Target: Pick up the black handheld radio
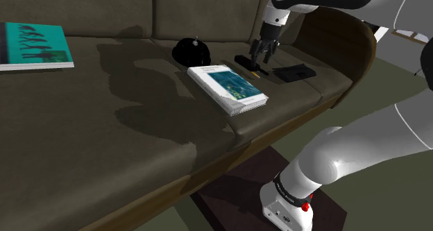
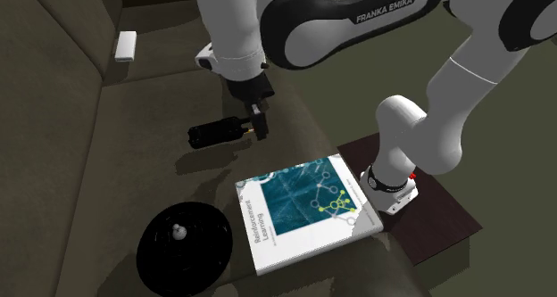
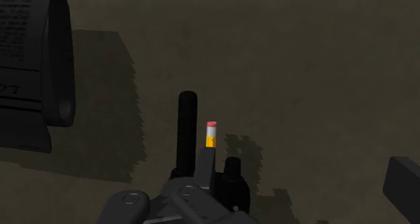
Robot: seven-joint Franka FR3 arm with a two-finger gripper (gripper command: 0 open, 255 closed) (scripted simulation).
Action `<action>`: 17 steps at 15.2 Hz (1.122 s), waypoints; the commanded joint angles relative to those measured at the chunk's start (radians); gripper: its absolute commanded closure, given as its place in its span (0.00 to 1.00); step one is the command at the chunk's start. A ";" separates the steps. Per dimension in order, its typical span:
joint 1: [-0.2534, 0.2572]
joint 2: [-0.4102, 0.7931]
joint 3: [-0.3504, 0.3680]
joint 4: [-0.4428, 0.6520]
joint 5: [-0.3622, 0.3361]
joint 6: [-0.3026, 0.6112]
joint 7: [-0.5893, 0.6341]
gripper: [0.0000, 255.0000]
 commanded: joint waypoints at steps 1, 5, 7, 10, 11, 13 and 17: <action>-0.005 0.074 -0.018 0.062 -0.002 0.015 -0.020 0.00; -0.023 0.215 -0.058 0.195 0.004 0.028 -0.073 0.00; -0.025 0.228 -0.062 0.195 0.004 0.042 -0.077 0.00; -0.026 0.229 -0.063 0.155 0.004 0.082 -0.074 0.00; -0.026 0.229 -0.063 0.143 0.003 0.095 -0.073 0.00; -0.027 0.232 -0.064 0.111 0.003 0.130 -0.071 0.00; -0.027 0.233 -0.065 0.112 0.003 0.129 -0.072 1.00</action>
